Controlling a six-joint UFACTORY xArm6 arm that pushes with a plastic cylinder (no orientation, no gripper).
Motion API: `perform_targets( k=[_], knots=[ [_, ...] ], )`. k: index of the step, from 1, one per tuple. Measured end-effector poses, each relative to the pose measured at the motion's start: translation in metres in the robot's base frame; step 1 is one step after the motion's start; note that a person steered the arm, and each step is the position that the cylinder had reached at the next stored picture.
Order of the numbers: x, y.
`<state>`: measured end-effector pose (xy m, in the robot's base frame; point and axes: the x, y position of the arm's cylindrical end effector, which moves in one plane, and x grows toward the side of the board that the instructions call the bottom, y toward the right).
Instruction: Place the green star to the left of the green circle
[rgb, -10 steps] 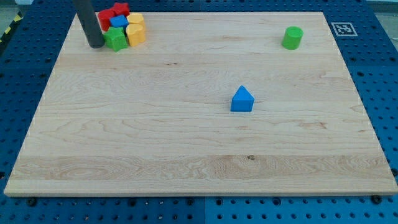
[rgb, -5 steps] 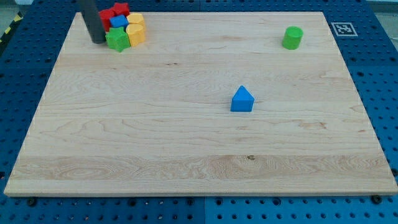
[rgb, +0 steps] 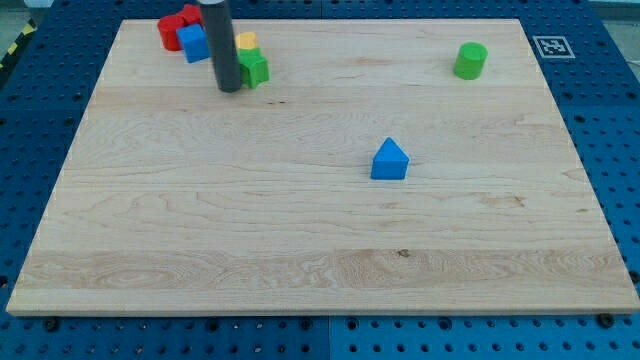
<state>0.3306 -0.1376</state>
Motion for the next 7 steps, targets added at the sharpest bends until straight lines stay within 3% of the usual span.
perform_targets(
  k=[1,4,7],
  knots=[
    [-0.006,-0.016],
    [-0.026,0.012],
    [-0.029,0.107]
  ],
)
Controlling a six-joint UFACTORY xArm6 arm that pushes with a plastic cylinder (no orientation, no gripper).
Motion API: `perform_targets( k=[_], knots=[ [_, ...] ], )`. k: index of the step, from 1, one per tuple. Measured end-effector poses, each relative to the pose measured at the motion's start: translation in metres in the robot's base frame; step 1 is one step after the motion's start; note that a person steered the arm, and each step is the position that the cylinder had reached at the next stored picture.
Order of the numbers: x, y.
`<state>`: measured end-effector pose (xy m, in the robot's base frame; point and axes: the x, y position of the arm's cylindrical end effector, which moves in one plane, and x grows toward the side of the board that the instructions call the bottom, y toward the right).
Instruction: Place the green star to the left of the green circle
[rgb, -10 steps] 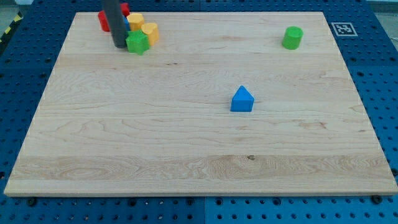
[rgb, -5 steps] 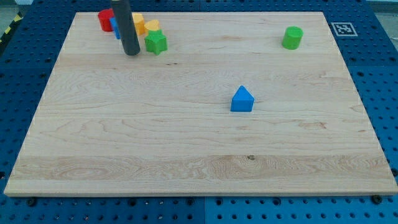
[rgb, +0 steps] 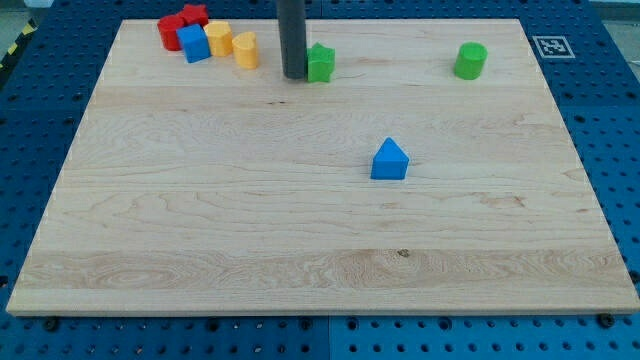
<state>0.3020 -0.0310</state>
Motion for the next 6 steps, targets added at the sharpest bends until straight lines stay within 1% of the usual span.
perform_targets(
  k=[1,3,4,5,6],
  knots=[
    [-0.013,0.023],
    [-0.038,0.104],
    [-0.037,0.140],
    [-0.017,0.147],
    [-0.027,0.148]
  ],
)
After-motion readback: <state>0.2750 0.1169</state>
